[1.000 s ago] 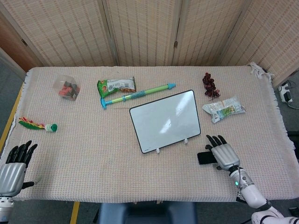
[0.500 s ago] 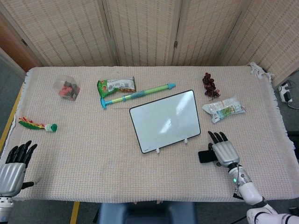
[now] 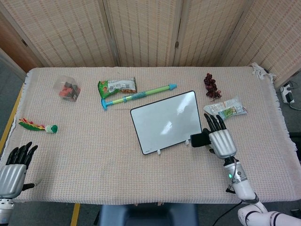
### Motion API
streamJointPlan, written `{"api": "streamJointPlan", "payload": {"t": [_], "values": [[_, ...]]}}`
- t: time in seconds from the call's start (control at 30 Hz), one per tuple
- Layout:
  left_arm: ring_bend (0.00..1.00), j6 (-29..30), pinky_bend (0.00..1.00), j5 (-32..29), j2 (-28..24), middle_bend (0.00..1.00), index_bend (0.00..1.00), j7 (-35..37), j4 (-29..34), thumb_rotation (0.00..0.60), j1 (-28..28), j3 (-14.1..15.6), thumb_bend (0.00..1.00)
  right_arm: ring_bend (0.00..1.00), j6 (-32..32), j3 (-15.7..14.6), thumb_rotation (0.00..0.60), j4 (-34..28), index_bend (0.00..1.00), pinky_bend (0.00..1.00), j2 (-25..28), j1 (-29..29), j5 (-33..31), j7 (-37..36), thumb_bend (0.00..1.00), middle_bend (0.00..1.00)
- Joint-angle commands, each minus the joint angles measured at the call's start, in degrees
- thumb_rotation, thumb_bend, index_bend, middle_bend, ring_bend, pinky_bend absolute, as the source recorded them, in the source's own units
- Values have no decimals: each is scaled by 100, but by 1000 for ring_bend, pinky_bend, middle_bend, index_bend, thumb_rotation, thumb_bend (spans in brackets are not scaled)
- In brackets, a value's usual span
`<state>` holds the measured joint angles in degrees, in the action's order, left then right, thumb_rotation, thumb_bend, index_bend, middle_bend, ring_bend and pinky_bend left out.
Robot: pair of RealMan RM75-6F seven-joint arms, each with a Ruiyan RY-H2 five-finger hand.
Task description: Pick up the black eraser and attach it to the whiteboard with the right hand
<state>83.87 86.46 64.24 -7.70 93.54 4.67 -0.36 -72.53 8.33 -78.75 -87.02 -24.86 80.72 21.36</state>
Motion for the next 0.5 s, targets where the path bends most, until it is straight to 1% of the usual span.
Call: {"api": "streamJointPlan", "payload": {"t": [0.03,0.1,0.27,0.4,0.5], "values": [[0,-1,0,9,-12,0,0,28,-1,600,-1,4,110,63,-131,328,600,456,578,0,-420,-284,22,59,257,35],[0,-4,0,15,-18,0,0,41,0,600,1,8,110,63,-112,476,600,819,578,0,-674,-458,0,-2,258,35],[0,23,0,58,-33,0,0,63,16,600,-11,25,110,65,-18,713,600,1615,578,0,-1152,-850,-22,-231,258,36],[0,34,0,63,-59,0,0,138,30,600,-22,30,111,64,34,798,600,2072,578,0,-1413,-1076,-25,-360,258,35],[0,23,0,43,-90,0,0,204,38,600,-25,27,110,62,86,855,600,2269,578,0,-1539,-1212,-62,-400,258,35]]}}
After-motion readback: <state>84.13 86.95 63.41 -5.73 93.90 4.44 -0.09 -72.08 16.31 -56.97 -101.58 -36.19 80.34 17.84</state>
